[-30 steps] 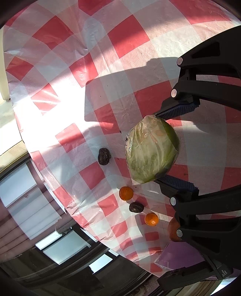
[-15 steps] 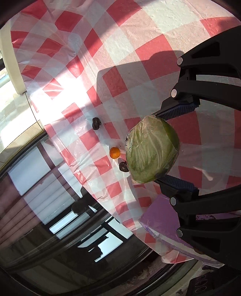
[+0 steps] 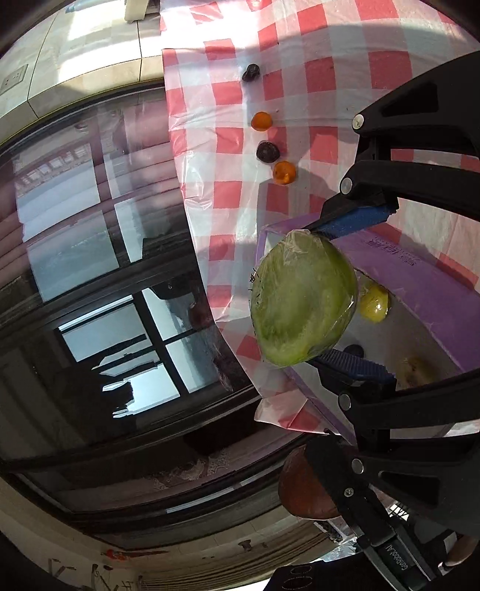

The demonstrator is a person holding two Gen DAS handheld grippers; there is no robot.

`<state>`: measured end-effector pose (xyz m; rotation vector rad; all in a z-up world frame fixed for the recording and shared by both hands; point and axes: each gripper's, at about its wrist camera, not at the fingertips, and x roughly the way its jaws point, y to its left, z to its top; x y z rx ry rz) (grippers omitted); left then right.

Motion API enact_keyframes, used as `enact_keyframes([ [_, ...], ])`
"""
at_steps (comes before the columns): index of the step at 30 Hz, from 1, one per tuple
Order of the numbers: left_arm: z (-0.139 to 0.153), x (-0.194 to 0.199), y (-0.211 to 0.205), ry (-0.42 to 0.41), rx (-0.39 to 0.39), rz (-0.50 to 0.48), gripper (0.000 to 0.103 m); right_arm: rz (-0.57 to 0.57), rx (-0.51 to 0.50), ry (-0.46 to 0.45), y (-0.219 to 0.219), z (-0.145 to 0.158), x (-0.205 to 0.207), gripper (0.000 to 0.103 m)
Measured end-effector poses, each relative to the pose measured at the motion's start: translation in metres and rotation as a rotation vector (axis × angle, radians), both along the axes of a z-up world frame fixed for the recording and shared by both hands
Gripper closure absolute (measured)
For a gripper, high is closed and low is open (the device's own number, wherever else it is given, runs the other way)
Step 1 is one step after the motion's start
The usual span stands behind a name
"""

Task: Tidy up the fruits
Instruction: 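Carry the apple and cabbage into the white box and open both tools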

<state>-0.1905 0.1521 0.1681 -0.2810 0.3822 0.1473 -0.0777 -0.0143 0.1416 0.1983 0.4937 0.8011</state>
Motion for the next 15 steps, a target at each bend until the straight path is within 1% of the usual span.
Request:
enact_keyframes([
  [3,-0.019,0.019,0.036,0.174,0.033,0.084,0.039,0.074,-0.149,0.01,0.047,-0.005,-0.002,0.046],
  [5,-0.035,0.03,0.054,0.289,0.091,0.132,0.039,0.127,-0.282,0.015,0.078,-0.013,-0.005,0.046],
  [7,-0.049,0.038,0.068,0.376,0.135,0.159,0.039,0.166,-0.434,0.024,0.107,-0.025,-0.009,0.046],
  [10,-0.07,0.047,0.087,0.461,0.155,0.179,0.039,0.199,-0.598,0.045,0.135,-0.044,-0.006,0.046],
  [12,-0.073,0.048,0.098,0.475,0.109,0.16,0.038,0.221,-0.715,0.047,0.151,-0.058,-0.008,0.046],
  [13,-0.073,0.049,0.099,0.477,0.104,0.151,0.038,0.228,-0.776,0.033,0.158,-0.064,-0.01,0.046],
  [15,-0.079,0.055,0.097,0.53,0.138,0.148,0.038,0.247,-0.835,0.023,0.163,-0.067,-0.011,0.046],
])
